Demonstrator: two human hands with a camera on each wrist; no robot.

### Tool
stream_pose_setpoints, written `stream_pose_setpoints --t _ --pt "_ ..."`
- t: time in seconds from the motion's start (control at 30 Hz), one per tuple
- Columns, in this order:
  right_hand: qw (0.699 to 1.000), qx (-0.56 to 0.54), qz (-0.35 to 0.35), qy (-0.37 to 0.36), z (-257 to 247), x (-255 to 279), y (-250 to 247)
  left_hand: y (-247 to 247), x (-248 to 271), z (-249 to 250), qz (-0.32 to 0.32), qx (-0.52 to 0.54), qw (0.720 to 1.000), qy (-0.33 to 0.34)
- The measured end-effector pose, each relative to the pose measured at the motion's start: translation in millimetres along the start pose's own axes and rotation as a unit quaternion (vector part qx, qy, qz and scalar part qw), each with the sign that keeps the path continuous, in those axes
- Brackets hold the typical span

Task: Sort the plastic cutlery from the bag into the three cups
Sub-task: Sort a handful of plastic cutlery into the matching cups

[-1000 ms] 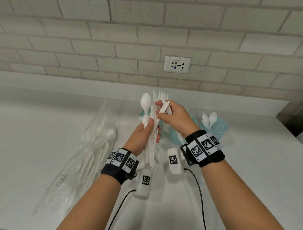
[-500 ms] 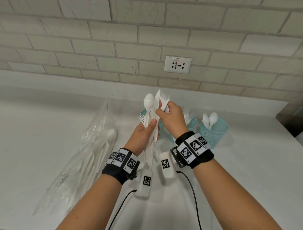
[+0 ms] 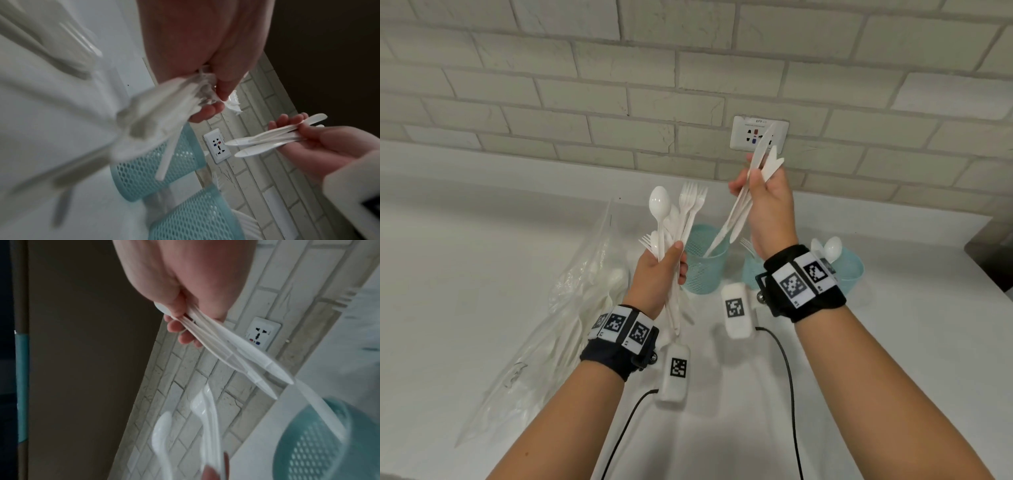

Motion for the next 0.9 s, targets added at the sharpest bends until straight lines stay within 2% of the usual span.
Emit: stream_pose_setpoints --t 0.07,0.23,0.37,0.43,0.57,0.63,0.77,0.9 --pt "1.000 0.006 0.002 -0.011 1 -10 5 -5 -2 2 0.005 0.003 1.000 0.007" --pt "0.999 0.012 -0.022 0.040 30 -11 22 -18 -3 4 0.018 -0.003 1.000 0.005" --pt "0.975 0.131 -0.108 0.142 61 0 21 -24 -1 3 0.015 -0.002 1.000 -0.011" --pt "0.966 0.159 -0.131 0.158 71 5 17 -24 -1 3 0.006 0.005 1.000 -0.021" --pt "0.986 0.140 -0.056 0.071 61 10 10 -19 -2 4 -0.020 0.043 0.998 -0.029" --pt "0.989 0.132 -0.046 0.049 48 14 10 -12 -1 4 -0.035 0.045 0.998 -0.031" --pt "0.979 0.134 -0.109 0.106 42 23 15 5 6 4 -0.082 0.005 0.996 -0.036" --pt "0.985 0.048 -0.077 0.150 40 24 3 18 11 4 -0.122 -0.019 0.992 -0.022"
Point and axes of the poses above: each hand's wrist, its own x-axis away from the middle knuckle, its own y-axis out of the palm, z = x × y, the point moved 2 cm from there along -x, towards the middle knuckle, and after that the axes turned 2 degrees about z, right-handed, at the moved point
